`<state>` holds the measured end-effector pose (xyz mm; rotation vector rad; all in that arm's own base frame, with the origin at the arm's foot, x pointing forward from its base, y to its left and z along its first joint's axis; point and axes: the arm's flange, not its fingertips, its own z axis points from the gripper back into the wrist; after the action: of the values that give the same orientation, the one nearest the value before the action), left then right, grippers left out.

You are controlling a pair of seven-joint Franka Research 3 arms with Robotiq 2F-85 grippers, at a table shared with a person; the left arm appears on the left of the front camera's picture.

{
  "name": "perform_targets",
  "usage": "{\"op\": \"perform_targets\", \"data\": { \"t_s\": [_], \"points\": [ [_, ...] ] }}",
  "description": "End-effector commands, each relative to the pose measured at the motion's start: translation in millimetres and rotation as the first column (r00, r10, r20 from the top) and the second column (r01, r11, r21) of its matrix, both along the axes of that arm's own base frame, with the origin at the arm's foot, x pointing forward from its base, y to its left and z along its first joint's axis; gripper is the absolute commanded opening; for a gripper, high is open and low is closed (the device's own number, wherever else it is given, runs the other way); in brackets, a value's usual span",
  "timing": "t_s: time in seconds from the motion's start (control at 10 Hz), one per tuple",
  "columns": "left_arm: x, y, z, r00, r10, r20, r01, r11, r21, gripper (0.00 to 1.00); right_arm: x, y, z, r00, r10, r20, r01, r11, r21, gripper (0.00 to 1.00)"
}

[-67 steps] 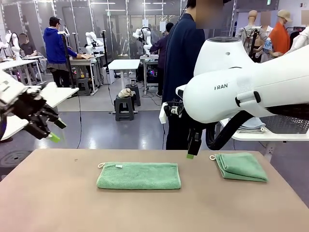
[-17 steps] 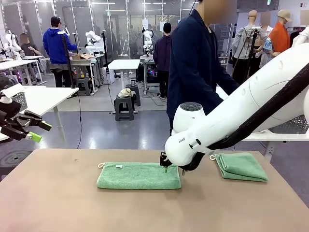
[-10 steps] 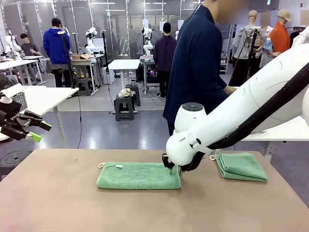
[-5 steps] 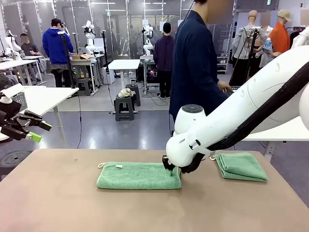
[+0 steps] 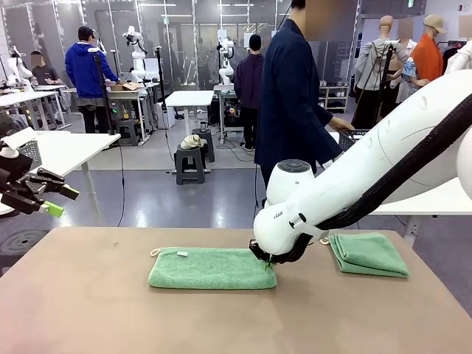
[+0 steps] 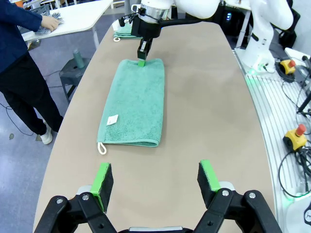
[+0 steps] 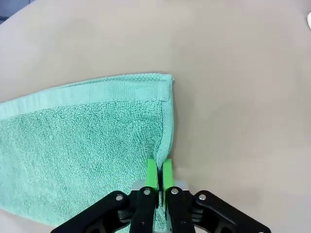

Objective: Fold the towels and place them in the basket.
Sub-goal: When a person lays out a Towel with hook on the table, fold it in half twice.

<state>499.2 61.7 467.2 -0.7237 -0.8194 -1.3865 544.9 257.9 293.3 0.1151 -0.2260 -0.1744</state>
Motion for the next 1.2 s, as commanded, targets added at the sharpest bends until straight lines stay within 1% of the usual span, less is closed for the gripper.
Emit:
{"op": "perform_targets", "data": {
  "t_s": [0.0, 0.3, 0.5, 0.8, 1.1],
  "points": [
    [-1.9, -0.4, 1.1, 1.000, 0.002, 0.003, -0.002, 1.000, -0.004, 0.89, 3.3, -1.9, -1.0, 1.000, -0.022, -0.002, 0.022, 1.000, -0.003, 0.00],
    [-1.9, -0.4, 1.1, 1.000, 0.002, 0.003, -0.002, 1.000, -0.004, 0.89, 3.2, -4.2, -4.5, 1.000, -0.015, -0.010, 0.015, 1.000, 0.001, 0.00],
    [-1.9, -0.4, 1.1, 1.000, 0.002, 0.003, -0.002, 1.000, -0.004, 0.89, -0.1, -13.3, 0.2, 0.999, 0.039, 0.022, -0.039, 0.999, 0.002, 0.00],
    [-1.9, -0.4, 1.1, 1.000, 0.002, 0.003, -0.002, 1.000, -0.004, 0.89, -10.3, -44.5, 30.2, 0.996, 0.075, 0.047, -0.075, 0.997, 0.003, 0.00],
    [-1.9, -0.4, 1.1, 1.000, 0.002, 0.003, -0.002, 1.000, -0.004, 0.89, -16.0, -47.3, 47.4, 0.995, 0.083, 0.050, -0.081, 0.996, -0.024, 0.00]
  ]
}}
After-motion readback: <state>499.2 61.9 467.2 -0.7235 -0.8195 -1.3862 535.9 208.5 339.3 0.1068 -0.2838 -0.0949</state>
